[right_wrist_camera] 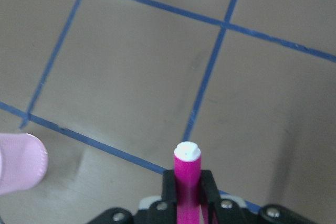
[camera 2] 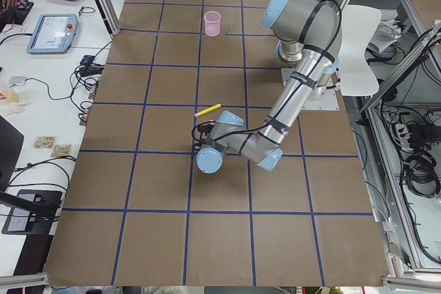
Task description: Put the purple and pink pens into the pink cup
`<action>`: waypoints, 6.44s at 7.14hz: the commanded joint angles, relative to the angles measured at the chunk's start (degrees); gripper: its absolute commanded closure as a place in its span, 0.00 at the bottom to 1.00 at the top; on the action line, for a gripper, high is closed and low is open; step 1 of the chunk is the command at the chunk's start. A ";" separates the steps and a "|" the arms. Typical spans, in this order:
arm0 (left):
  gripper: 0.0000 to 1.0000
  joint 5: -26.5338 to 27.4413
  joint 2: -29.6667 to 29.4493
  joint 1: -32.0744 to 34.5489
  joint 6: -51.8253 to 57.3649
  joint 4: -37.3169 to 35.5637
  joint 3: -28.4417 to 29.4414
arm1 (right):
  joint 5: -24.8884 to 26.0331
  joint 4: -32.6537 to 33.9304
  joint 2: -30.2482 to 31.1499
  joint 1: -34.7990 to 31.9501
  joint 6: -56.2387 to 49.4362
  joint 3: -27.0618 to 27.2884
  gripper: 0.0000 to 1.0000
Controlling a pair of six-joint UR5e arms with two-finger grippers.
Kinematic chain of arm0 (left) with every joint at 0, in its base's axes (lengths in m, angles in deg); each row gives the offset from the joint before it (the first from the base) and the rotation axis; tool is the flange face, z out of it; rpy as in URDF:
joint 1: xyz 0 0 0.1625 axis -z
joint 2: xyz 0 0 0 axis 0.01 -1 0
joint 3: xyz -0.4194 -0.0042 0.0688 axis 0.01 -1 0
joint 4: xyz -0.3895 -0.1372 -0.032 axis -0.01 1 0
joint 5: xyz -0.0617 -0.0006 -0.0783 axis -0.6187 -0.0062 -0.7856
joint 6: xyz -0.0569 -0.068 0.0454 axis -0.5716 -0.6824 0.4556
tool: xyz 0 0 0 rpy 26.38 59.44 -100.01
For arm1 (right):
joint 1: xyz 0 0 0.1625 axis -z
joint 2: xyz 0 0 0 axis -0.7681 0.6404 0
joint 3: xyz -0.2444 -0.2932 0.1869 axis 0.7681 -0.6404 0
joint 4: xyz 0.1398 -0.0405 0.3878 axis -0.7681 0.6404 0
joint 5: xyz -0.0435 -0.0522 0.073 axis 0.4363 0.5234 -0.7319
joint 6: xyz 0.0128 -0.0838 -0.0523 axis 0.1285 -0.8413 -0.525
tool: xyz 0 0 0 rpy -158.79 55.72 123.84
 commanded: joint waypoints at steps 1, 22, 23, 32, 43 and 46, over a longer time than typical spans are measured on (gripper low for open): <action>1.00 0.82 4.46 0.72 -6.39 1.61 0.39 | 4.13 17.33 0.83 -15.10 19.16 4.72 1.00; 1.00 12.22 25.77 66.50 -94.57 -14.35 -8.75 | 15.16 -34.30 -10.25 -11.21 22.50 -28.27 0.00; 1.00 14.95 24.02 70.90 -95.72 -14.90 -8.93 | 15.07 -38.54 -10.25 -10.95 22.41 -31.09 0.00; 1.00 18.93 15.92 79.64 -96.96 -17.01 -8.58 | 11.82 -43.33 -9.46 -8.75 25.93 -30.95 0.00; 0.22 19.63 20.55 76.06 -99.92 -18.60 -6.30 | 12.43 -42.72 -9.20 -8.49 25.84 -29.63 0.00; 0.22 20.33 29.59 69.57 -108.29 -17.11 -6.55 | 12.34 -43.15 -8.32 -9.27 30.46 -30.07 0.00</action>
